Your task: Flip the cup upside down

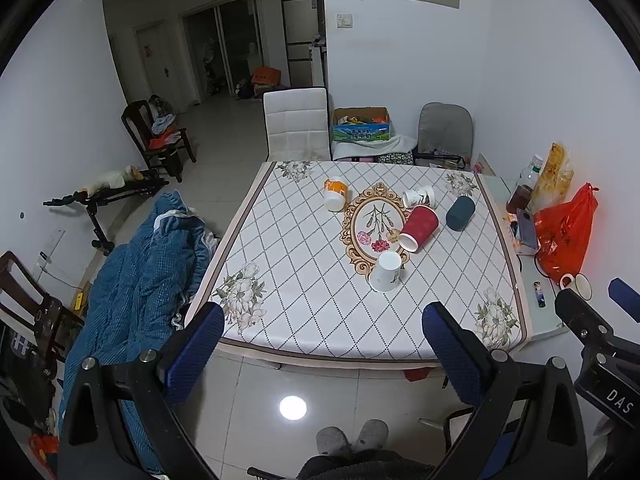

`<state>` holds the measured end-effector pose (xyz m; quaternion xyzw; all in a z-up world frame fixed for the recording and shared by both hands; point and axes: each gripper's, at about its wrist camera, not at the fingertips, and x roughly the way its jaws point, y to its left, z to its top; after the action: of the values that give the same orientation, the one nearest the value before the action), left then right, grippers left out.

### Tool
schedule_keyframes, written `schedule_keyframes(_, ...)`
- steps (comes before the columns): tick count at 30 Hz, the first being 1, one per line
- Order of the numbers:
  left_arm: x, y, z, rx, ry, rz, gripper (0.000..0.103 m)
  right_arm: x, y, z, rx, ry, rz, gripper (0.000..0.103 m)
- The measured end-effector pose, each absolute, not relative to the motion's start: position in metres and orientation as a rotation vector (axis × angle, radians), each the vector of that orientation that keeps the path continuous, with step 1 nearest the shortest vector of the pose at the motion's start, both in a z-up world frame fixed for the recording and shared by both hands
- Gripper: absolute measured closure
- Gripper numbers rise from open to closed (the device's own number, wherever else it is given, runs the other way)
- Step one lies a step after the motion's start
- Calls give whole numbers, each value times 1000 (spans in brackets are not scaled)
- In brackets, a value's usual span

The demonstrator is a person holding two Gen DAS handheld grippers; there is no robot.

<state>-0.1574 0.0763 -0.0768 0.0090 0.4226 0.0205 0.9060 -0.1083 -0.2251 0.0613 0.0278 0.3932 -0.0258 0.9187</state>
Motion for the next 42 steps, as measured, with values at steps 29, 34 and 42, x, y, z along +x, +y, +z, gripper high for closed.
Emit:
schedule_keyframes(29, -163, 86, -70, 4, 845, 50, 1, -108, -224, 55, 53, 826, -32, 3)
schedule_keyframes(34, -163, 86, -70, 4, 846, 46, 1, -110, -223, 54, 50, 821, -40, 3)
schedule_keyframes(42, -163, 86, -70, 4, 846, 47, 1, -111, -223, 54, 54, 820, -40, 3)
